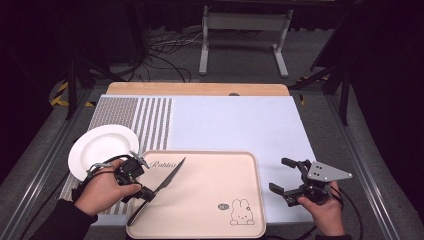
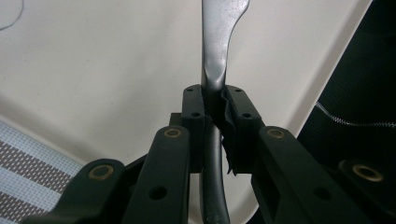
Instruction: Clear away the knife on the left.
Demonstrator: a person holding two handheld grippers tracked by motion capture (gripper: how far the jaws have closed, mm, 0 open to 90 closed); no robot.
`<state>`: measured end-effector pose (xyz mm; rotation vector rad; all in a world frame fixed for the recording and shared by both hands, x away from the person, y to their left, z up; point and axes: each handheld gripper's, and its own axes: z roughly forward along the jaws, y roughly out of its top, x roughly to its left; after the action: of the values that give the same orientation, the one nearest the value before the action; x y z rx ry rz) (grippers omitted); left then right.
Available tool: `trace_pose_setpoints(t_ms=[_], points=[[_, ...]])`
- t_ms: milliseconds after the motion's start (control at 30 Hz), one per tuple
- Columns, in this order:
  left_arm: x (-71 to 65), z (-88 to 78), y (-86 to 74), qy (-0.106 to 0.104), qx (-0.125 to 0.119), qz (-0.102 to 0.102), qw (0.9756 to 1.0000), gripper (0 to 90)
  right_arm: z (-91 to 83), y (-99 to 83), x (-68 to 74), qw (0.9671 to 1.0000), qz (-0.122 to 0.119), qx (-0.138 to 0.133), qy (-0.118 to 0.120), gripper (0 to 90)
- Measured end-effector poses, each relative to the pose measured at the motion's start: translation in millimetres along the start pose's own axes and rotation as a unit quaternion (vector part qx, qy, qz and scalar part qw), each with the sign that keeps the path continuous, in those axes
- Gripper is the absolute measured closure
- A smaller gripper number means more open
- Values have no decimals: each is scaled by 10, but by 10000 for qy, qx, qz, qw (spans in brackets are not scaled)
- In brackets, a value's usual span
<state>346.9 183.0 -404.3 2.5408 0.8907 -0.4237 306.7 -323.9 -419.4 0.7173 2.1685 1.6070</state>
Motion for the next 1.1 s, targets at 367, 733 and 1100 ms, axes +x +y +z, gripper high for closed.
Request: trace_pose_setpoints(t_ms=[367,733,1100], points=[[22,142,8,-110,164,-33,9998,800,-8,0,-3,10000,12,-20,-2,46],[73,236,-9,-140,167,-249,9995,799,-11,-2,-5,10000,25,-18,-8,46],[104,279,-18,-200,169,-287,9992,798,-8,-4,-1,10000,8,-8,-4,46]])
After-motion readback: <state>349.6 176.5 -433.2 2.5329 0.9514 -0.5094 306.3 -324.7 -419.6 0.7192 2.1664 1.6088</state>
